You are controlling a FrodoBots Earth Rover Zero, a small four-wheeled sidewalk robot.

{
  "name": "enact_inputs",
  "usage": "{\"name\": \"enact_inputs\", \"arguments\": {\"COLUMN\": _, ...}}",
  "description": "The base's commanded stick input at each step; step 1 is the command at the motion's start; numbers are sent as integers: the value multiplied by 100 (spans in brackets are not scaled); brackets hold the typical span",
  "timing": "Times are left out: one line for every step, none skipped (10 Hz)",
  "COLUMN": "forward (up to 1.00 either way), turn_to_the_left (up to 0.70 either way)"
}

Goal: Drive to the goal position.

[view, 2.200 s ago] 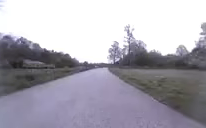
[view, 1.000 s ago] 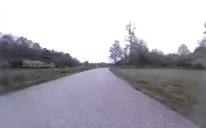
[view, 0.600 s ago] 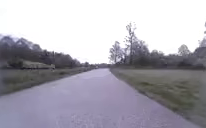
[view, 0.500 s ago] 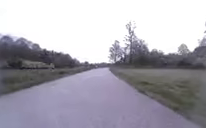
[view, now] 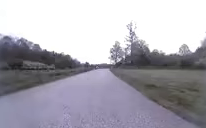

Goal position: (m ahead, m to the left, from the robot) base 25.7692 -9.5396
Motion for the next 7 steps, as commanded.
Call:
{"name": "enact_inputs", "arguments": {"forward": 100, "turn_to_the_left": 0}}
{"name": "enact_inputs", "arguments": {"forward": 100, "turn_to_the_left": 0}}
{"name": "enact_inputs", "arguments": {"forward": 100, "turn_to_the_left": 0}}
{"name": "enact_inputs", "arguments": {"forward": 100, "turn_to_the_left": 0}}
{"name": "enact_inputs", "arguments": {"forward": 100, "turn_to_the_left": 0}}
{"name": "enact_inputs", "arguments": {"forward": 100, "turn_to_the_left": 0}}
{"name": "enact_inputs", "arguments": {"forward": 100, "turn_to_the_left": 0}}
